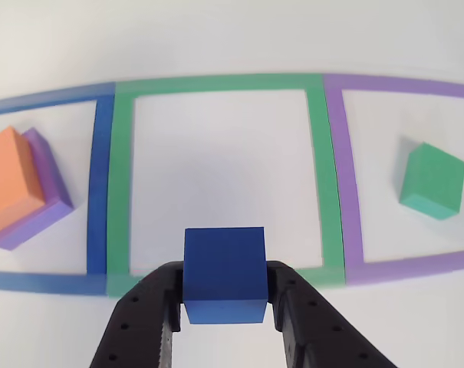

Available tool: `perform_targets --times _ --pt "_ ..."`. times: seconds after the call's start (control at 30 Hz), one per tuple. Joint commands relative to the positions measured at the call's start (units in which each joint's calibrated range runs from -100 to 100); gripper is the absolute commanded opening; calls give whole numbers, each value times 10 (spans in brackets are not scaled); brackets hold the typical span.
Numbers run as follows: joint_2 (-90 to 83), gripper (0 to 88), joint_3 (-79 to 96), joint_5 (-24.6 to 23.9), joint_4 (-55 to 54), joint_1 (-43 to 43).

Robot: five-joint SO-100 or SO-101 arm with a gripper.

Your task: Tower of hanoi

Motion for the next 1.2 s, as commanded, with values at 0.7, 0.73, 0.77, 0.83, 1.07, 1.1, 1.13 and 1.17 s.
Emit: perform_targets --times 0.7,0.73,0.77,0.83,1.07,1.1,1.13,1.17 --pt "454 58 179 2 -834 14" --pt "468 59 179 2 -848 14" --pt "479 59 179 2 -859 14" --pt "501 59 177 2 -879 13" --pt "551 60 177 2 -923 11" --pt "555 62 176 2 -923 11" --pt "558 63 174 2 -923 12" --pt "561 64 173 2 -923 12"
